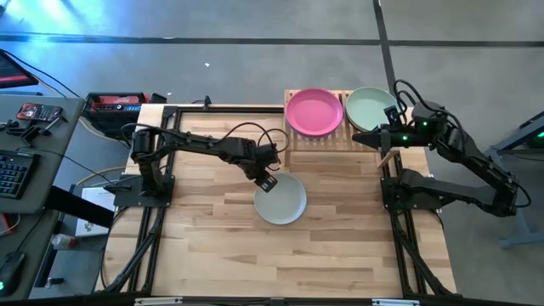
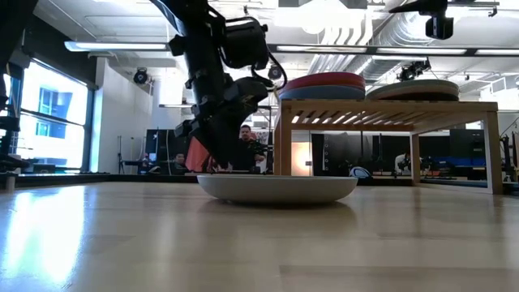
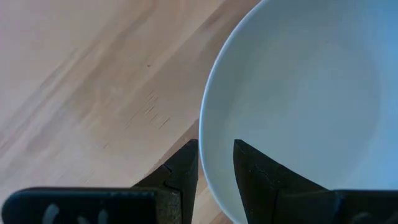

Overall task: Place and stack plates onto a shelf
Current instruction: Stack the gray plate on top of the green plate on the shelf

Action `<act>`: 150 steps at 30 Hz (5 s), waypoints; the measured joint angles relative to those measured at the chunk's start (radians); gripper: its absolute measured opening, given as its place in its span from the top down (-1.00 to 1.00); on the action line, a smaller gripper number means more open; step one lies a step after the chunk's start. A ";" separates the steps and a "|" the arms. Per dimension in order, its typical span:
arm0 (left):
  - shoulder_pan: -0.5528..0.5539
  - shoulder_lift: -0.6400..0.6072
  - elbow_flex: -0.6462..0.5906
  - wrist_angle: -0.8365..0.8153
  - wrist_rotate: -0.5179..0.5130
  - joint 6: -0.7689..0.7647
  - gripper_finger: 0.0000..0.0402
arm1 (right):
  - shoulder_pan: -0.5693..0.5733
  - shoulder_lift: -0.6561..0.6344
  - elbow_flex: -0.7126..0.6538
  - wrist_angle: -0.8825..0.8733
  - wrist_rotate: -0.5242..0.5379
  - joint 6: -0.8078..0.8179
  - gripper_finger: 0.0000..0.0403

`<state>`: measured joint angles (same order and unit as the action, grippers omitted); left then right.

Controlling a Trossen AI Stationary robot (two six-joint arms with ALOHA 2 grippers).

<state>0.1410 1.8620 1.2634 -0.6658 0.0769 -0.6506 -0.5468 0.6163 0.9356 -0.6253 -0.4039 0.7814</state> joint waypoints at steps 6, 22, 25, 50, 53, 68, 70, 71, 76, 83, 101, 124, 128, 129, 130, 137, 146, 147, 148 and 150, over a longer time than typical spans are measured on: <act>0.000 0.012 0.000 0.008 -0.001 0.000 0.55 | 0.000 0.000 0.000 0.000 0.008 0.003 0.46; 0.000 0.062 -0.002 0.017 0.006 0.008 0.55 | 0.000 0.000 0.000 -0.011 0.009 0.003 0.46; 0.000 0.062 -0.002 0.018 0.017 0.016 0.55 | 0.000 0.006 0.000 -0.027 0.009 0.003 0.46; -0.030 0.101 0.002 0.042 0.075 0.061 0.97 | 0.000 0.055 0.000 -0.050 -0.052 -0.025 0.46; -0.038 0.095 0.001 0.038 0.073 0.062 0.97 | 0.000 0.060 0.000 -0.052 -0.055 -0.029 0.46; -0.078 -0.127 -0.003 -0.177 -0.022 0.133 0.99 | 0.196 0.157 -0.001 0.128 0.118 0.101 0.46; -0.077 -0.170 -0.003 -0.207 -0.036 0.133 0.99 | 0.247 0.184 -0.001 0.199 0.165 0.100 0.46; -0.077 -0.195 -0.003 -0.227 -0.046 0.132 0.99 | 0.271 0.199 -0.001 0.230 0.192 0.098 0.46; -0.078 -0.303 -0.002 -0.336 -0.048 0.081 0.99 | 0.394 0.293 0.000 0.295 0.351 0.112 0.46; -0.077 -0.406 -0.001 -0.467 -0.041 0.017 1.00 | 0.549 0.469 0.000 0.320 0.490 0.215 0.46; -0.142 -0.387 -0.002 -0.417 -0.061 -0.002 1.00 | 0.768 0.848 0.000 0.586 0.642 0.400 0.46; -0.150 -0.386 -0.002 -0.255 -0.115 0.018 1.00 | 0.784 0.883 0.000 0.589 0.641 0.508 0.50; -0.150 -0.386 -0.002 -0.252 -0.127 0.026 1.00 | 0.784 0.883 0.000 0.576 0.639 0.525 0.75; -0.150 -0.386 -0.002 -0.251 -0.133 0.027 0.99 | 0.784 0.883 0.000 0.575 0.640 0.526 0.83; -0.150 -0.386 -0.002 -0.251 -0.134 0.027 0.99 | 0.783 0.883 0.000 0.568 0.642 0.532 0.91; -0.150 -0.387 -0.005 -0.240 -0.139 0.026 0.88 | 0.776 0.883 -0.001 0.532 0.636 0.633 0.96; -0.150 -0.387 -0.006 -0.239 -0.140 0.058 0.70 | 0.776 0.884 -0.001 0.528 0.632 0.663 0.99; -0.150 -0.387 -0.006 -0.239 -0.140 0.059 0.67 | 0.776 0.884 -0.001 0.526 0.632 0.672 0.99; -0.150 -0.387 -0.006 -0.237 -0.141 0.059 0.64 | 0.776 0.884 -0.001 0.521 0.633 0.679 0.99; -0.150 -0.387 -0.006 -0.227 -0.138 0.058 0.58 | 0.776 0.884 -0.001 0.507 0.633 0.688 1.00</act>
<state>-0.0090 1.4754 1.2572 -0.8925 -0.0609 -0.5926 0.2295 1.5000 0.9348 -0.1183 0.2291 1.4693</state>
